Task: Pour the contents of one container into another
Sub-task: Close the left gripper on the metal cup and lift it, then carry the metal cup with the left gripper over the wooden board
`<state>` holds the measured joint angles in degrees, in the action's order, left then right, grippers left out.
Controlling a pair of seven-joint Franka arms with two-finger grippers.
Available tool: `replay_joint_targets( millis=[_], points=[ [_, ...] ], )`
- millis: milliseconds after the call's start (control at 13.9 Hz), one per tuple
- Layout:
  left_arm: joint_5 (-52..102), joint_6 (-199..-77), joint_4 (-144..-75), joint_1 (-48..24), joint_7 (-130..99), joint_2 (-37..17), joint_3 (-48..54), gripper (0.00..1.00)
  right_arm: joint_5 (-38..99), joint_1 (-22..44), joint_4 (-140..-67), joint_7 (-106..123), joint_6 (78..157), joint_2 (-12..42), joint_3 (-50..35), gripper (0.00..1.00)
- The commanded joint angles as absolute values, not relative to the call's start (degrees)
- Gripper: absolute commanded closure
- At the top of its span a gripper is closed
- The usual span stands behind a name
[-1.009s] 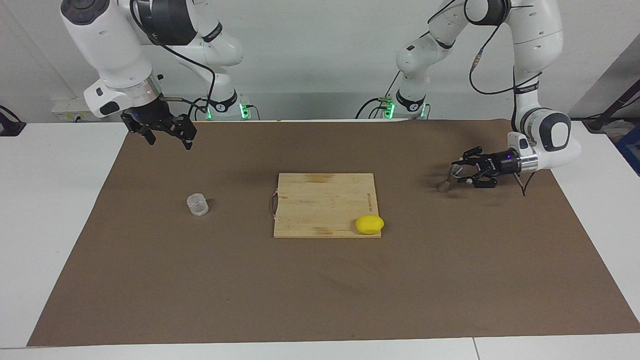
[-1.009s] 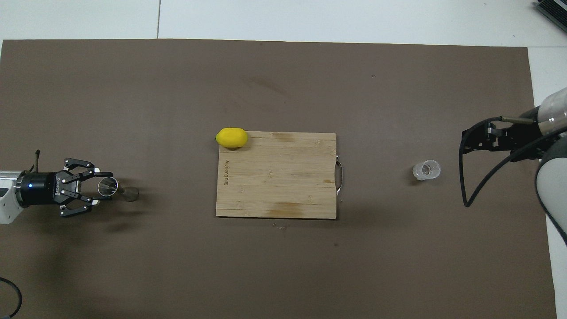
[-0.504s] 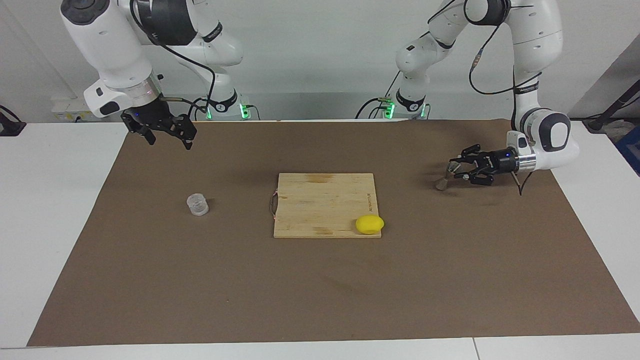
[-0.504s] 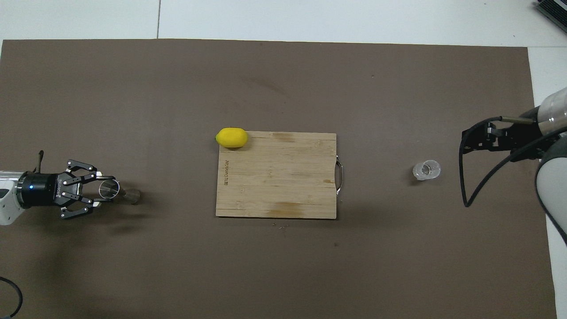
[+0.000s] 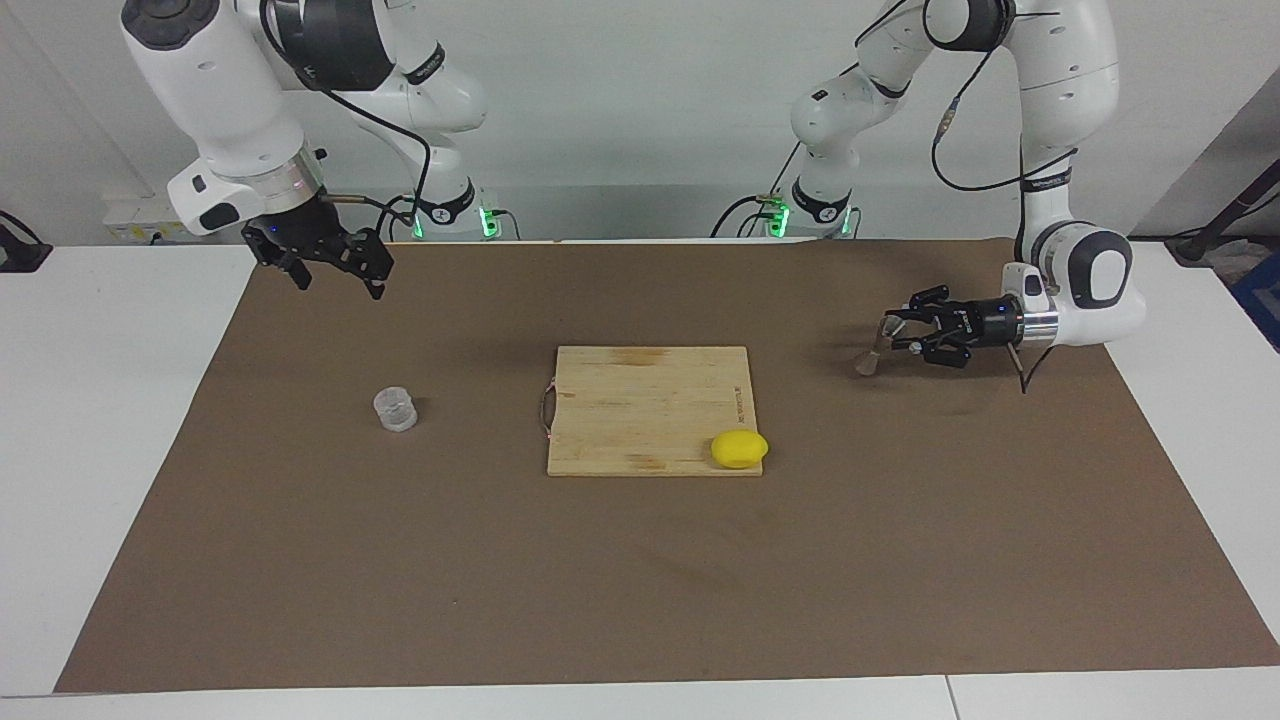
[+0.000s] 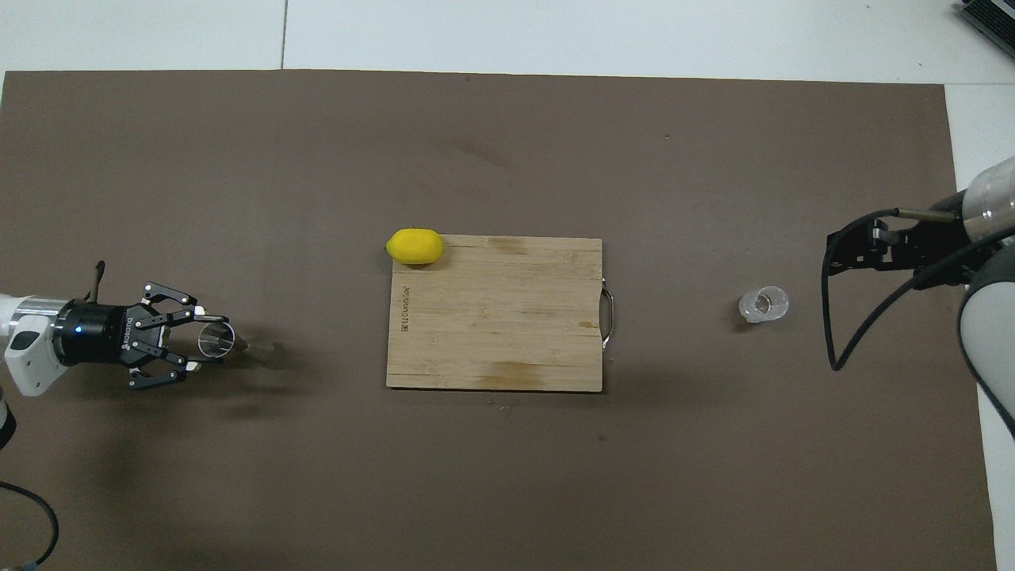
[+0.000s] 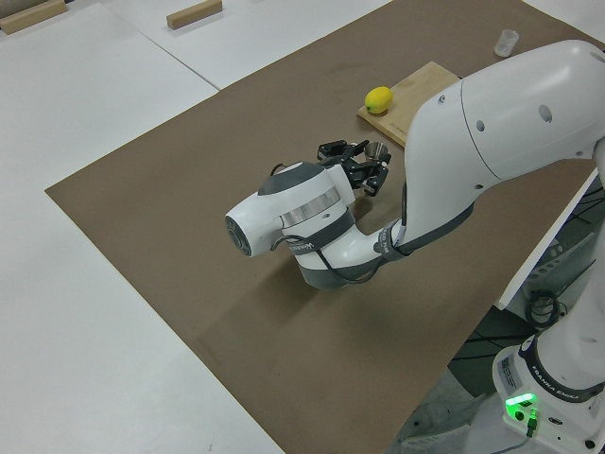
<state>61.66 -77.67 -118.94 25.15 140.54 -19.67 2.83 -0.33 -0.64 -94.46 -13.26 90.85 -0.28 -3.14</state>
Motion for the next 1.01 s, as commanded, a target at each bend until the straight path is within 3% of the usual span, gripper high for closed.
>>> replay_joint_targets(
  millis=[0, 72, 144, 576, 937],
  points=[
    [64.68, -76.82, -119.79, 22.16, 141.59, -18.2, 2.11, 0.88, -0.53, -1.32, -95.27, -12.39, 90.53, -1.14, -3.52, 0.0],
    [65.38, -76.82, -119.79, 21.28, 141.59, -17.93, 2.02, 0.98, -0.53, -1.32, -95.27, -12.39, 90.53, -1.14, -3.52, 0.0],
    [66.17, -76.99, -119.88, 20.49, 141.59, -17.76, 2.02, 1.0, -0.53, -1.32, -95.27, -12.39, 90.53, -1.14, -3.52, 0.0],
    [71.7, -79.35, -120.41, 14.78, 141.24, -15.39, 1.93, 1.0, -0.53, -1.32, -95.27, -12.39, 90.53, -1.14, -3.52, 0.0],
    [81.19, -87.34, -122.6, 4.25, 140.45, -12.31, 2.02, 1.0, -0.53, -1.32, -95.27, -12.39, 90.53, -1.14, -3.52, 0.0]
  ],
)
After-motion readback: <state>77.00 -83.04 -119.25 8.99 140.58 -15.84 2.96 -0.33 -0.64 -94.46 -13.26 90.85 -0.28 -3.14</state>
